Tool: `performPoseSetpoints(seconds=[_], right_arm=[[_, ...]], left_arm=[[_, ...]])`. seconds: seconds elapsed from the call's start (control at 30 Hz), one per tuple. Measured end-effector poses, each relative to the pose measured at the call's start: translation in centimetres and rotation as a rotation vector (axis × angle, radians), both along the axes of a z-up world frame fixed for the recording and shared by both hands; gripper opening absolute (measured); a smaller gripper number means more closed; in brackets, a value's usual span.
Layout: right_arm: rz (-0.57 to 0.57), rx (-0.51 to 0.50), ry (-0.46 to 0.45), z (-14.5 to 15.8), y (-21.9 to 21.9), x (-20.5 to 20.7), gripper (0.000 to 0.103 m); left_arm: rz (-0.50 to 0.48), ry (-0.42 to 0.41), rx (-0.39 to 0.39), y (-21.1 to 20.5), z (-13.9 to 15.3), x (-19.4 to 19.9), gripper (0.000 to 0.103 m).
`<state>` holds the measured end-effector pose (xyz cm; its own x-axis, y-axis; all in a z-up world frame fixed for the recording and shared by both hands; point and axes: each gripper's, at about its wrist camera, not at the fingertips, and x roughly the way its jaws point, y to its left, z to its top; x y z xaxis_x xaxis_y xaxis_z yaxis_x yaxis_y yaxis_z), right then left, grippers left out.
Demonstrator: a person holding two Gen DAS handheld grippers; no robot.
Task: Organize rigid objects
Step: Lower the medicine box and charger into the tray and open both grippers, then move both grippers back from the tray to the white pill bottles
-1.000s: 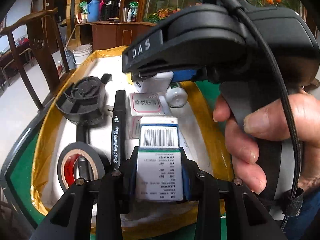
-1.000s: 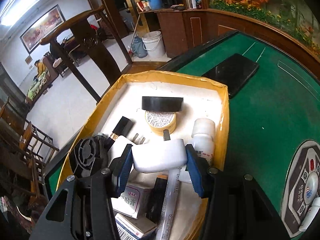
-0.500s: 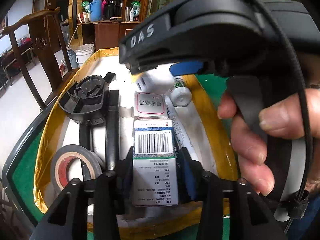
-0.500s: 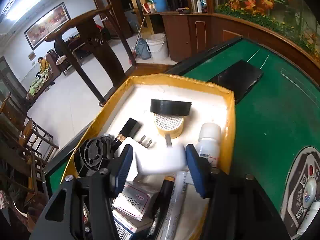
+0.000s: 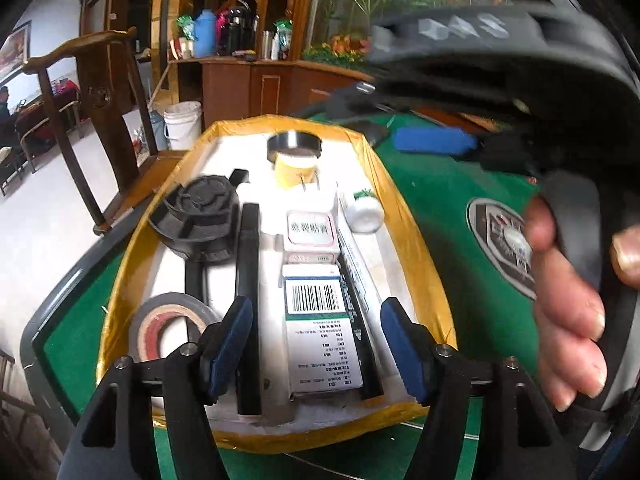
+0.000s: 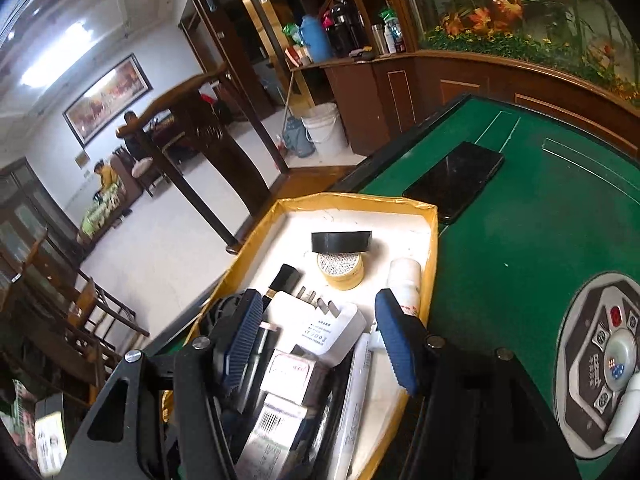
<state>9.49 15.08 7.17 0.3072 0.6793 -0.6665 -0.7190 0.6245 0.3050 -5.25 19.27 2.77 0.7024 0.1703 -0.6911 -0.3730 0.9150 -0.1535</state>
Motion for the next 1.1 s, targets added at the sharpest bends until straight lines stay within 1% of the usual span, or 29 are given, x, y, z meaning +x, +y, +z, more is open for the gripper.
performPoseSetpoints(seconds=[0.13,0.23,0.27,0.4,0.5,0.53,0.57,0.63,0.7,0.77,0.83,0.93,0.97,1.03,1.1], right_arm=[[-0.031,0.055,0.015,0.8,-2.7,-0.2,0.058],[-0.072,0.096,0.034,1.0,-5.9,0.0,0.058],[-0.082,0.103,0.041,1.0,-6.8,0.2,0.058],[-0.153,0.112,0.057,0.7,-11.3,0.9,0.058],[-0.219,0.120,0.065,0.6,-15.1,1.4,0.058],[-0.258,0.119,0.058,0.6,-16.9,1.6,0.058],[-0.292,0.119,0.044,0.6,-18.4,1.8,0.058],[-0.381,0.105,0.005,0.7,-21.5,2.5,0.058],[-0.469,0.076,-0.010,0.5,-24.7,3.4,0.058],[-0.563,0.082,-0.014,0.1,-28.1,4.7,0.058],[-0.630,0.073,0.007,-0.8,-30.7,6.2,0.058],[-0.722,0.068,0.037,-2.4,-33.5,8.0,0.058],[-0.727,0.053,0.049,-2.9,-33.7,8.3,0.058],[-0.701,0.012,0.064,-3.9,-33.6,8.8,0.058],[-0.676,-0.013,0.059,-4.6,-33.0,8.9,0.058]], left_arm=[[-0.010,-0.038,0.014,-0.8,1.3,-0.6,0.070],[-0.033,-0.069,0.052,-2.5,2.2,-1.0,0.071],[-0.041,-0.074,0.063,-3.0,2.4,-1.2,0.073],[-0.122,-0.105,0.096,-6.5,2.6,-1.4,0.074],[-0.206,-0.095,0.113,-9.3,1.9,-1.6,0.074],[-0.235,-0.083,0.117,-10.2,1.5,-1.5,0.074],[-0.269,-0.064,0.112,-11.1,1.0,-1.3,0.074],[-0.303,-0.044,0.088,-12.0,0.4,-1.1,0.074],[-0.319,-0.018,0.081,-12.6,-0.4,-0.9,0.074],[-0.336,0.011,0.101,-13.4,-0.8,-0.8,0.074],[-0.330,-0.004,0.104,-13.4,-0.6,-0.9,0.074],[-0.337,0.018,0.098,-13.4,-1.0,-0.7,0.075],[-0.335,0.020,0.095,-13.4,-1.0,-0.6,0.075],[-0.337,0.019,0.091,-13.4,-1.1,-0.6,0.075],[-0.341,0.031,0.088,-13.4,-1.4,-0.5,0.075]])
